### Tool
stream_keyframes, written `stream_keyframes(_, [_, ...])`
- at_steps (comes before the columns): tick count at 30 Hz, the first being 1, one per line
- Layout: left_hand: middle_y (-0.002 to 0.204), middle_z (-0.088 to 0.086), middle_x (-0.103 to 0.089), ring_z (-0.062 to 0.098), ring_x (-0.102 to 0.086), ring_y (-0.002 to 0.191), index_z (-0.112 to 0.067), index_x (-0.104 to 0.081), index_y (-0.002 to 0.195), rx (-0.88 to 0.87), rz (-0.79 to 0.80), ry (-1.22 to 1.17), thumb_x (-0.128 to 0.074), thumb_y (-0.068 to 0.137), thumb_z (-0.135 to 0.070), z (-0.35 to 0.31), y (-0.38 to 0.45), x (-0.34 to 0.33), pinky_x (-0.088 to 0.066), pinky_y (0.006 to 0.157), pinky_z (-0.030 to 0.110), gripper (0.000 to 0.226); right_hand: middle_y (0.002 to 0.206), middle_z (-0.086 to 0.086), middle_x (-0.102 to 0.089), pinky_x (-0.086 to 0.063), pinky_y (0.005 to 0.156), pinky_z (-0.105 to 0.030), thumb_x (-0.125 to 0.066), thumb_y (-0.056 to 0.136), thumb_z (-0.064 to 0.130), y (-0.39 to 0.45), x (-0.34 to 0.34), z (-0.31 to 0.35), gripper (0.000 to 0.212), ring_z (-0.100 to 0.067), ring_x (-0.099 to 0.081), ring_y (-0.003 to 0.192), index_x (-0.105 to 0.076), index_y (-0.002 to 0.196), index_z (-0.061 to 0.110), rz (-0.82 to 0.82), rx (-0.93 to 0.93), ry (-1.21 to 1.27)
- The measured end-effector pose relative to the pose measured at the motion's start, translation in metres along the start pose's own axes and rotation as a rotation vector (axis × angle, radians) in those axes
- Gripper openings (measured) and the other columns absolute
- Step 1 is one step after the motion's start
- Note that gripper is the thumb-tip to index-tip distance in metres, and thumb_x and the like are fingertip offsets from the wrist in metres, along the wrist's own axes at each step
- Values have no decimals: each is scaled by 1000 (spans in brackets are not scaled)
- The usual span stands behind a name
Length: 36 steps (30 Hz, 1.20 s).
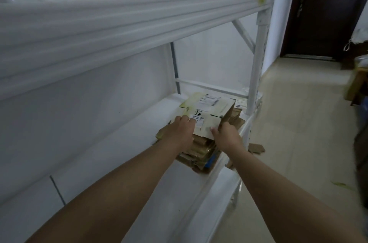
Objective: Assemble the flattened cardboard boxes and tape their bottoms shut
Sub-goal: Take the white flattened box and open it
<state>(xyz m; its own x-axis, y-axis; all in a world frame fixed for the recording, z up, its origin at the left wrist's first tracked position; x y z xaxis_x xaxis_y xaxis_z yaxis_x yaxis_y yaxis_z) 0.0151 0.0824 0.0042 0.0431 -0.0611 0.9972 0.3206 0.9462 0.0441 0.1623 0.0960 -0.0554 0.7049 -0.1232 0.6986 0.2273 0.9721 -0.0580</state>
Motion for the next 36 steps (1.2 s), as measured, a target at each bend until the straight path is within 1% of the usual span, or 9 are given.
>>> stream_keyframes(5, [142, 9, -35, 26, -36, 126, -14, -31, 142, -7, -38, 1, -56, 94, -21, 11, 1, -6, -46, 90, 39, 54, 109, -4, -61, -47, 94, -46, -56, 93, 47, 5, -1, 5, 32, -29, -50, 112, -64, 104, 18, -89, -17, 7])
stream_keyframes(8, [150, 10, -25, 26, -28, 135, -14, -20, 149, -2, -117, -50, -59, 93, -20, 14, -6, 0, -44, 98, 39, 69, 92, 6, -54, -45, 96, -44, -58, 95, 38, -5, 11, 17, 16, -21, -46, 110, -61, 96, 23, -169, 37, 178])
stream_keyframes(12, [160, 13, -1, 31, -3, 148, -13, 5, 154, 28, -239, -61, -69, 86, -33, 13, -23, 22, -24, 116, 44, 102, 97, -6, -59, -52, 83, -42, -62, 92, 35, -28, 27, 36, 14, -20, -57, 90, -54, 82, 31, -194, 181, 394])
stream_keyframes(16, [160, 17, 16, 34, 15, 147, -11, 20, 150, 74, -378, 19, -73, 77, -50, 5, -52, 56, -7, 117, 54, 125, 92, -8, -57, -38, 69, -25, -65, 92, 26, -70, 48, 54, 26, -16, -50, 79, -48, 73, 32, -190, 377, 453])
stream_keyframes(19, [160, 21, 4, 37, 7, 148, -11, 16, 149, 77, -460, 100, -75, 72, -55, -6, -82, 72, -8, 115, 60, 127, 80, -3, -53, -42, 70, -29, -68, 90, 19, -107, 55, 65, 31, -18, -48, 76, -48, 71, 33, -139, 479, 502])
stream_keyframes(21, [154, 22, -24, 39, -17, 145, -9, -4, 149, 79, -513, 85, -79, 69, -48, -11, -106, 77, -19, 111, 63, 117, 78, -2, -55, -47, 71, -35, -68, 90, 24, -133, 56, 70, 25, -20, -51, 73, -52, 72, 32, -78, 531, 535])
stream_keyframes(24, [123, 16, -54, 37, -51, 116, -12, -32, 132, 100, -597, 26, -89, 48, -36, -9, -152, 80, -37, 99, 61, 103, 77, -3, -61, -51, 72, -45, -57, 90, 45, -171, 58, 72, 20, -28, -57, 80, -60, 77, 30, -62, 613, 546])
stream_keyframes(30, [134, 2, -45, 21, -41, 122, -21, -33, 138, 242, -489, -293, -86, 59, -47, 38, -264, 65, -32, 108, 41, 99, 97, -3, -61, -49, 84, -45, -46, 100, 36, -198, 61, 52, 22, -25, -57, 95, -58, 100, 18, -128, 507, 545])
stream_keyframes(36, [131, -12, -45, 8, -47, 117, -26, -27, 142, 375, -360, -680, -80, 49, -68, 82, -342, 53, -44, 97, 30, 115, 104, -3, -57, -35, 79, -28, -41, 104, 32, -232, 6, 64, 30, -19, -52, 95, -56, 118, 10, 129, 428, 426])
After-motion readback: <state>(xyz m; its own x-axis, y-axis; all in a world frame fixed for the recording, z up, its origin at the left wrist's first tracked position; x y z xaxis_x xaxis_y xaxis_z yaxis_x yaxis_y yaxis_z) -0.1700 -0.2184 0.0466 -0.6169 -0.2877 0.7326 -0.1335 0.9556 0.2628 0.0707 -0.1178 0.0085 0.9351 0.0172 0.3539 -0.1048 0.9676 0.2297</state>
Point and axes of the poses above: each hand's wrist, its own y-axis towards the middle knuckle, its own x-axis out of the back of the hand, z = x × y, the point moved 8 cm from there along y, towards the middle knuckle
